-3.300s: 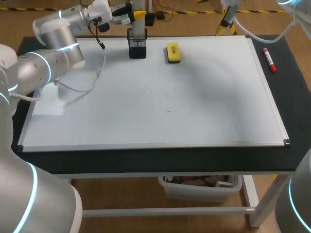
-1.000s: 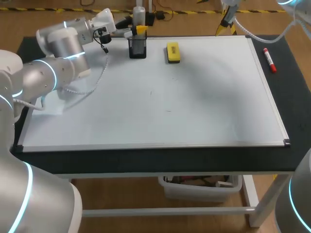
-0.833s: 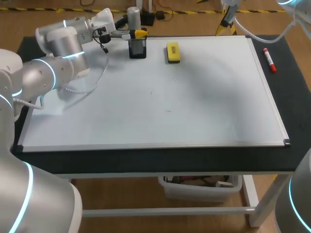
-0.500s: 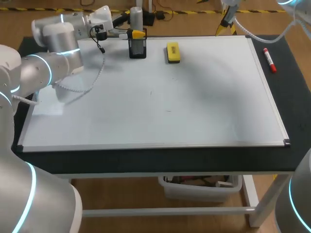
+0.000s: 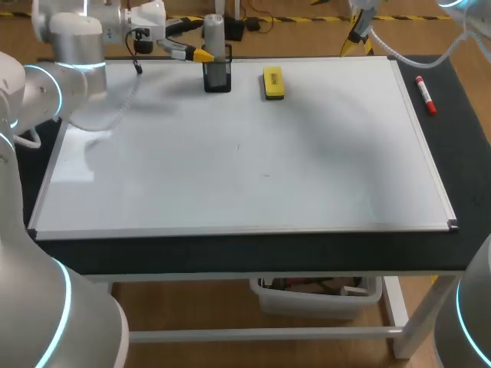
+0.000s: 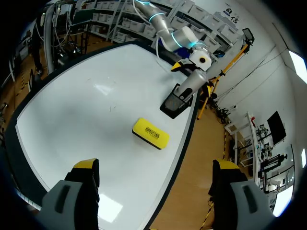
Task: Pick up the inspection probe, press it on each red-marked spot on the whiteboard one by one, put down the probe, pick up the eraser, and wipe off all the red marks.
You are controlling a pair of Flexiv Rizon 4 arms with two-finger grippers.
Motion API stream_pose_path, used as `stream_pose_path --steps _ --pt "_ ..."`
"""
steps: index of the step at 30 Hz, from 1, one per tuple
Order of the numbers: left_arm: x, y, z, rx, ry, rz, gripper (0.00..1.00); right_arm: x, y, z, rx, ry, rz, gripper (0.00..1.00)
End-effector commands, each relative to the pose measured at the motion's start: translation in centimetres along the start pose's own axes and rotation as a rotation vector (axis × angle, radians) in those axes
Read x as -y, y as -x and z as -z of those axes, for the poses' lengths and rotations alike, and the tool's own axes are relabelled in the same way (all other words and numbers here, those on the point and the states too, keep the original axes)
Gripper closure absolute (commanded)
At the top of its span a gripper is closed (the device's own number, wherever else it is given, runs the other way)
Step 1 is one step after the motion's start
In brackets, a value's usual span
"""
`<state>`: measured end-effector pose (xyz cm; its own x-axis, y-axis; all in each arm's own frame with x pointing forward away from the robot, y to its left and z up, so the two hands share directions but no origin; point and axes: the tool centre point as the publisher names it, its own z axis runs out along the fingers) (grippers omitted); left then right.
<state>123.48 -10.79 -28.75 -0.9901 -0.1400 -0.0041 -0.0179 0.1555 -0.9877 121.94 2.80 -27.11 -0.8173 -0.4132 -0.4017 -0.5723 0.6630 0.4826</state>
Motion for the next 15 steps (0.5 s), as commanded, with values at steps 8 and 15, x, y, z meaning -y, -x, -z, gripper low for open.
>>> stream_pose_path --steps 8,15 --pt "0.1 -1.3 3.0 -0.119 0.253 -0.005 0.00 -0.3 -0.1 0.2 -0.002 -0.008 0.001 0.00" --pt "-0.5 -2.5 4.8 -0.070 0.364 -0.007 0.00 -0.3 -0.1 0.2 -0.002 -0.008 0.001 0.00"
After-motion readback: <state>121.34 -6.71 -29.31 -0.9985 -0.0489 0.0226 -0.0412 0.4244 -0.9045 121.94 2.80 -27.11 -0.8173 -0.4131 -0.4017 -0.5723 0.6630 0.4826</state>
